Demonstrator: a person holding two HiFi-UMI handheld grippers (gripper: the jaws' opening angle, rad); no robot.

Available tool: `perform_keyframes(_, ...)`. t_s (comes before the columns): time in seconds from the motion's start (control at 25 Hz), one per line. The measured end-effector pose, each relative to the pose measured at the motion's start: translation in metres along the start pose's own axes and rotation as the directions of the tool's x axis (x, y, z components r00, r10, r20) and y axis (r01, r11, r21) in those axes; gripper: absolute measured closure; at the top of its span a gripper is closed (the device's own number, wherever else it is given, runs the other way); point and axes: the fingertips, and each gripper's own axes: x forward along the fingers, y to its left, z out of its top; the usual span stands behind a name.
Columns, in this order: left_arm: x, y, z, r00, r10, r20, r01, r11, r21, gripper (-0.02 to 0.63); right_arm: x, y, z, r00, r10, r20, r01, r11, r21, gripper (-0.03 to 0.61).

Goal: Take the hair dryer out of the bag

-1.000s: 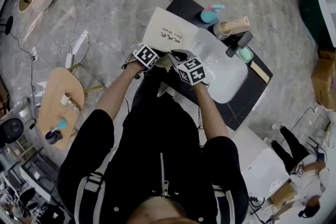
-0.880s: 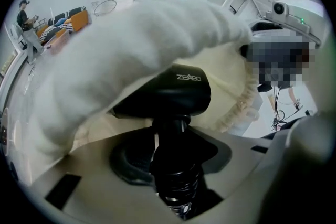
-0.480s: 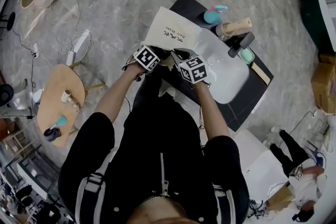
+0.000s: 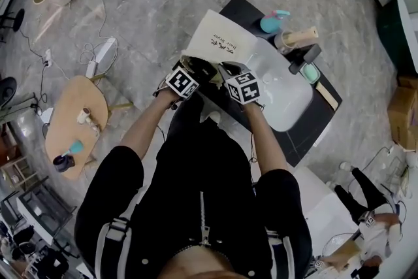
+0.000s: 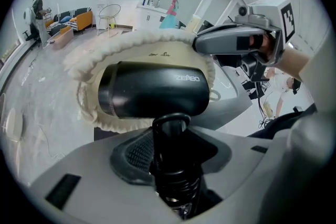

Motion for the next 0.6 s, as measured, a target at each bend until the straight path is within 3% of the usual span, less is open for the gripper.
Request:
perform_keyframes(0.36, -0.028, -0.008, -0.021, 0.994, 0.001, 0.107, 0.004, 0.999, -0.044, 0.41, 0.008, 0.003, -0.014, 0.999, -0.019, -0.037, 0.018, 0.999, -0.031, 0.529)
perform_keyframes(0.6, -0.054, -0.002, -0.028, 0.975, 0.034, 0.219, -0.011, 0.994, -0.104, 0.411, 0.018, 0.005, -0.024, 0.997, -0.02, -0.079, 0.017, 0.999, -0.041, 0.529)
